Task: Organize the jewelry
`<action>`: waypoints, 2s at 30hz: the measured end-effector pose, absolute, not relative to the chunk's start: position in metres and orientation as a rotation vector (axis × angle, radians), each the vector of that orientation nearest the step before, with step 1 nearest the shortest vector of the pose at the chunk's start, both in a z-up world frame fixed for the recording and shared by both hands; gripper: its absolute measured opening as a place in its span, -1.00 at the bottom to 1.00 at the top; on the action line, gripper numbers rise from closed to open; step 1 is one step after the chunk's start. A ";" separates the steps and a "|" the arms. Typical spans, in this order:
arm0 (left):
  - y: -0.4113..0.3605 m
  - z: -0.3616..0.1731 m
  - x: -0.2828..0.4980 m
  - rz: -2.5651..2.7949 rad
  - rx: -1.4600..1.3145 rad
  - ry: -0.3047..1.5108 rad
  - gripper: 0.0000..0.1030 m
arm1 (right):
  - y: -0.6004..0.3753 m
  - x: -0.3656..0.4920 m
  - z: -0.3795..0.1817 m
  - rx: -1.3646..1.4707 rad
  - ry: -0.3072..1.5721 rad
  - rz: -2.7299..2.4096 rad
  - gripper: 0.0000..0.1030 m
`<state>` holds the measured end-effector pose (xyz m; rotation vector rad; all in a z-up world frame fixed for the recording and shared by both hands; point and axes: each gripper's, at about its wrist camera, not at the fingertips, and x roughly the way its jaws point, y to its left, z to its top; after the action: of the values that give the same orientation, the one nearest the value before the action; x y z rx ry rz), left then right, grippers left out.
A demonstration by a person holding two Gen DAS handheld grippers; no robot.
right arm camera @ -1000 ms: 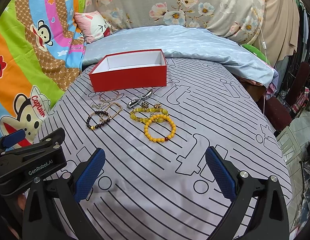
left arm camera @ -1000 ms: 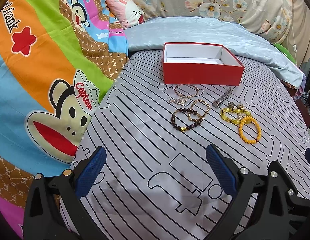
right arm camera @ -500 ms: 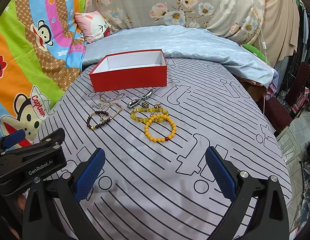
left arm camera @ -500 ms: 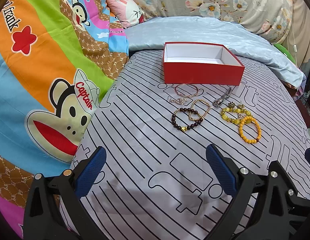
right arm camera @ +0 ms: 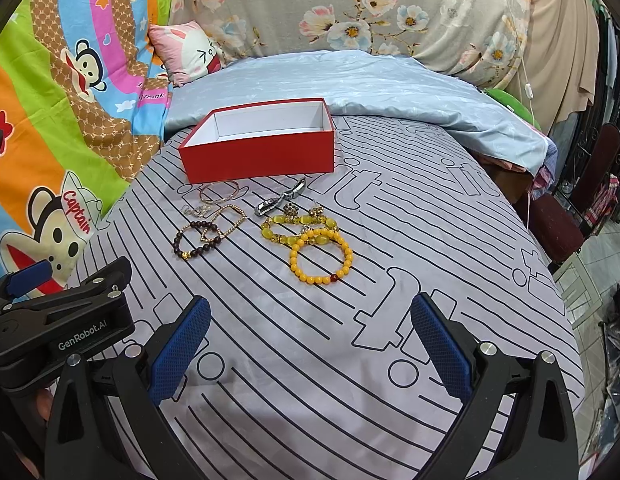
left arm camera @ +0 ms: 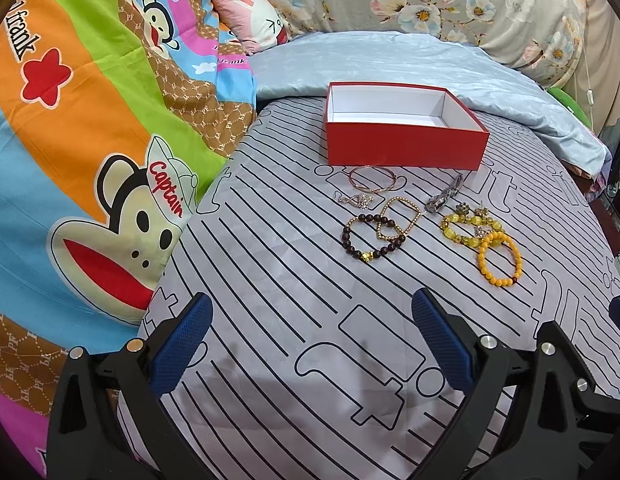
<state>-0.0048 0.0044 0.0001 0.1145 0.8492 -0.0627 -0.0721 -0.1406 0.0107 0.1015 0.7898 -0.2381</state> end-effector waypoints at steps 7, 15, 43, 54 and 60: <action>0.005 0.000 -0.005 -0.063 0.115 0.849 0.88 | -0.141 -0.072 0.011 0.101 0.789 -0.238 0.90; 0.004 0.000 -0.004 -0.064 0.114 0.850 0.88 | -0.140 -0.072 0.011 0.101 0.790 -0.239 0.90; 0.014 -0.030 0.029 -0.090 0.053 0.930 0.88 | -0.160 -0.054 -0.011 0.124 0.831 -0.260 0.88; 0.005 -0.061 0.088 -0.069 0.039 0.965 0.87 | -0.186 -0.025 -0.035 0.145 0.881 -0.285 0.76; -0.005 -0.083 0.114 -0.081 0.042 1.016 0.54 | -0.199 -0.002 -0.047 0.153 0.903 -0.283 0.57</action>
<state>0.1140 -0.0052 -0.0834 0.0421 1.0157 -0.0813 -0.0024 -0.1991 -0.0474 0.1528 0.9027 -0.2833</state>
